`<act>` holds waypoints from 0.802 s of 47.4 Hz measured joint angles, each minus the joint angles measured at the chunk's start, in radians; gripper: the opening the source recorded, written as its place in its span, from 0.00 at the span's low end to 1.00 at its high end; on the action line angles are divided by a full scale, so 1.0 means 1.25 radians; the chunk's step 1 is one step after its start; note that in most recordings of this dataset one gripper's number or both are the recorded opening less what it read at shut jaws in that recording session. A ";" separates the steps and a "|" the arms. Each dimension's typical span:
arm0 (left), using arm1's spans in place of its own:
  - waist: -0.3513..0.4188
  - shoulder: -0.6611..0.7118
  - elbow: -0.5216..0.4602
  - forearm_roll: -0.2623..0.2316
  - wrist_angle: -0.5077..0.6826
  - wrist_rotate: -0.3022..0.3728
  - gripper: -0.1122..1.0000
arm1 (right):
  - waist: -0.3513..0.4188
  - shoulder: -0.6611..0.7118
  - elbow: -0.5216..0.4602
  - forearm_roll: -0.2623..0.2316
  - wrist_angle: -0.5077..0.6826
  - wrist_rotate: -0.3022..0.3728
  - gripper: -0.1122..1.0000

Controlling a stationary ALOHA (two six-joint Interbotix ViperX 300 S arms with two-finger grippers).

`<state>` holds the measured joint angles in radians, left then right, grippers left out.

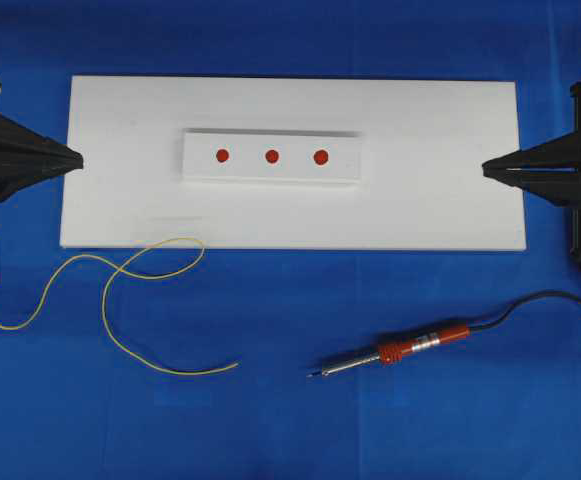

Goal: Touch the tip of the soldering iron to the tip of the solder at the mark.
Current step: 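Move the left gripper toward the yellow solder and the right toward the iron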

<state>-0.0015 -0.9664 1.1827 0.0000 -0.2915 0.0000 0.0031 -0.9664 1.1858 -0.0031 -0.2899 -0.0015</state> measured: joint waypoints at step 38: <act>-0.237 0.249 0.000 -0.002 -0.103 -0.040 0.61 | 0.223 0.120 -0.001 0.004 0.110 0.124 0.67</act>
<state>-0.2976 -0.6550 1.1827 -0.0031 -0.4203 -0.0506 0.2823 -0.8161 1.1842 0.0015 -0.1519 0.1534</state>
